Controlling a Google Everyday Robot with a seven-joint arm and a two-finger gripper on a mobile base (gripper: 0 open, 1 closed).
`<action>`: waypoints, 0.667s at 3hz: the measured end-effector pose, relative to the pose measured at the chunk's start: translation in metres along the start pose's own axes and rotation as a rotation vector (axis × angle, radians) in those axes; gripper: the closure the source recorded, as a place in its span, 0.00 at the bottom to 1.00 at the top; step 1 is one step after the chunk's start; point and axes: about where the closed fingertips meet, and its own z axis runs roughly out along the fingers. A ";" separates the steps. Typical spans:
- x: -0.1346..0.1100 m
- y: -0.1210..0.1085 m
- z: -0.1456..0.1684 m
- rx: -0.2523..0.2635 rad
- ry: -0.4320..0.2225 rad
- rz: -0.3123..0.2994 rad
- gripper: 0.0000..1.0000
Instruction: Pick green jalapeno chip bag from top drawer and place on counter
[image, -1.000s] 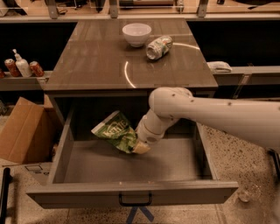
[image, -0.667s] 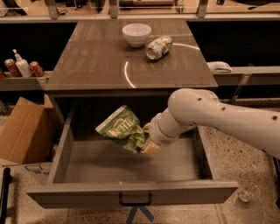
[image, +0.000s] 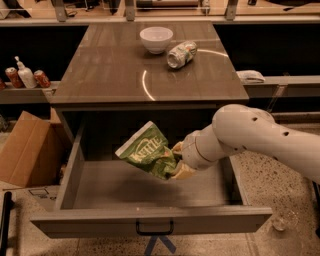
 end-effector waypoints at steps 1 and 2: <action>-0.020 -0.007 -0.024 0.032 -0.047 -0.047 1.00; -0.058 -0.027 -0.067 0.100 -0.111 -0.135 1.00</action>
Offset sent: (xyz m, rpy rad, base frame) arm 0.0071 0.0284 0.1672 0.1501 -0.2839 0.1639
